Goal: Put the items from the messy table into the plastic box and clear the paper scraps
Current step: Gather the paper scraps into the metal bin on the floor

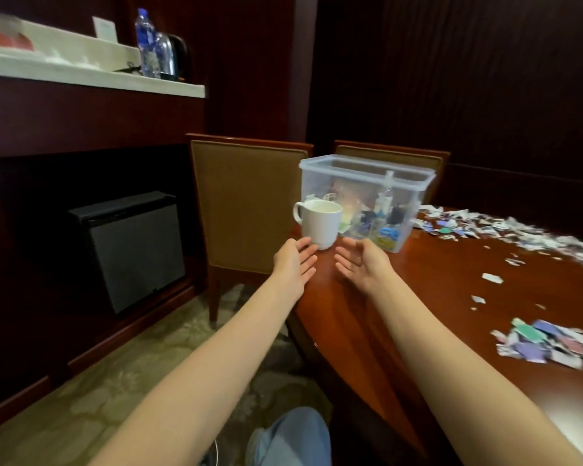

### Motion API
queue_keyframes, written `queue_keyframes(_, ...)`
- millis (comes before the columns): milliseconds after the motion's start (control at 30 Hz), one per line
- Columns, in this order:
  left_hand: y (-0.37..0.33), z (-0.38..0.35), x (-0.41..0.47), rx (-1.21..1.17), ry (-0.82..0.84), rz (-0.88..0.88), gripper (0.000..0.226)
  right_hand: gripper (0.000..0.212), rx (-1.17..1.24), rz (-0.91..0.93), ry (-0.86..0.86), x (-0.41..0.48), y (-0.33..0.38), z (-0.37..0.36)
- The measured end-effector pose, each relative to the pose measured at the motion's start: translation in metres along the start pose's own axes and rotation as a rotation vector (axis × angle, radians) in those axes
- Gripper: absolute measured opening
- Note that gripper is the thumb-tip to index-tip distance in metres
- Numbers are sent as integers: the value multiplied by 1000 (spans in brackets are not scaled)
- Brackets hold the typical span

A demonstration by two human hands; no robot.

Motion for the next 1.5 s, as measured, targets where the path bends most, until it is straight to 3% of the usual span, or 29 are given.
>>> queue_keyframes(367,77,-112,-23,281,344,96,39,37,11,129,-281,-28,57,141)
queue_keyframes(467,94,-140,-27,577,506,-53,40,35,-96,184,-405,-39,73,175)
queue_keyframes(567,114,-173,-38,956,831,-343,50,29,-233,259,-591,-44,89,211)
queue_keyframes(633,135,-188,-46,1200,1050,-421,56,30,-396,337,-716,-52,100,232)
queue_keyframes(733,156,-203,-52,1550,1184,-506,62,31,-618,441,-842,-69,110,259)
queue_keyframes(833,166,-222,-50,1675,1229,-584,66,31,-768,481,-943,-78,115,287)
queue_keyframes(933,175,-240,-42,1665,1220,-600,67,36,-800,403,-998,-75,116,316)
queue_keyframes(1067,184,-260,-24,1622,1149,-600,67,44,-1045,208,-977,-61,102,330)
queue_keyframes(1200,190,-274,-10,1595,1116,-575,63,46,-1197,257,-879,-46,101,308)
queue_keyframes(1333,192,-285,4,1508,1104,-579,57,45,-1101,295,-688,-31,106,293)
queue_keyframes(1500,178,-294,35,1183,942,-568,49,40,-569,321,-434,-11,121,297)
Point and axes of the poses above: each hand's wrist, its own x-axis towards the middle knuckle, its own z-axis out of the back of the hand, y = z × x, the point moved 6 cm from there along x, towards the middle knuckle, and after that the axes turned 11 degrees about -z, right-handed, at the moved point
